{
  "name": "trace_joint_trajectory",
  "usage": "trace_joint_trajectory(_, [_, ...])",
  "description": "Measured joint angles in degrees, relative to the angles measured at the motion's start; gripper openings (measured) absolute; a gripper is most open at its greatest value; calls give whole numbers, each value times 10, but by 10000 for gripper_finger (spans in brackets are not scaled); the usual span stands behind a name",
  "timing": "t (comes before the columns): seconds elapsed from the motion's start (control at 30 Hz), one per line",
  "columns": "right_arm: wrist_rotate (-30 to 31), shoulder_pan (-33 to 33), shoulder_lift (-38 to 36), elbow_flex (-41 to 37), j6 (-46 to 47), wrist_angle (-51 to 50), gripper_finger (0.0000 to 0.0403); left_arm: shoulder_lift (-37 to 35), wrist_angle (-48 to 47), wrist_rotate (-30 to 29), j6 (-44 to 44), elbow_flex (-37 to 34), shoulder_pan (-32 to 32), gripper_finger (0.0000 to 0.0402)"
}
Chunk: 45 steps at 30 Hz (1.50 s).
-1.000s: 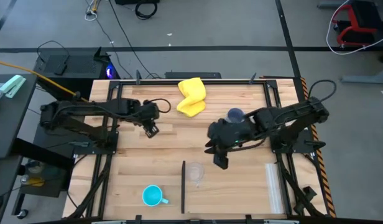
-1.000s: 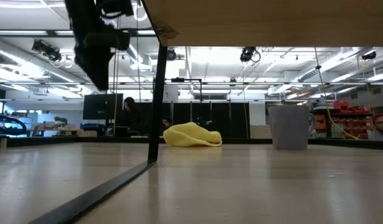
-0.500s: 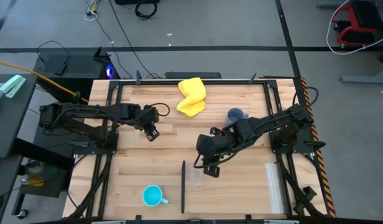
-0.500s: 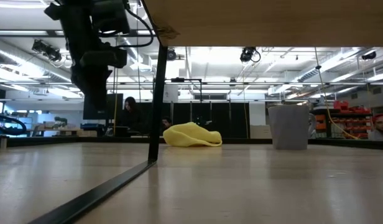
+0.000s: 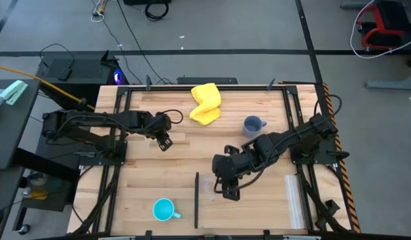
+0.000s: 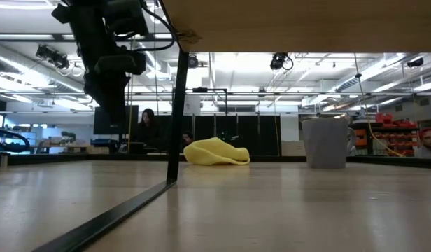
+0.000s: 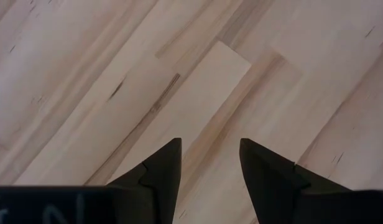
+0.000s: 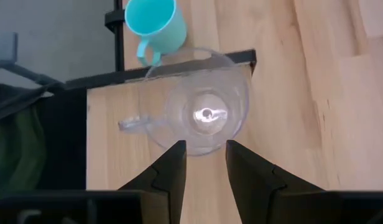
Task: Stack small to large cups/mugs on shelf
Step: Put the transparent mug on the shelf
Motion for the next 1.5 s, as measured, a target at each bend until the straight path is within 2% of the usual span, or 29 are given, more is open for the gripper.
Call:
trace_joint_trajectory(0.67, [15, -19, 4, -1, -20, 6, 121, 0, 7, 0, 8, 0, 0, 167])
trace_joint_trajectory(1.3, [17, -24, 41, -2, -30, -8, 121, 0, 8, 4, 9, 1, 0, 167])
trace_joint_trajectory(1.5, [17, -24, 38, -2, -17, -6, 96, 0, 7, 4, 9, 1, 0, 167])
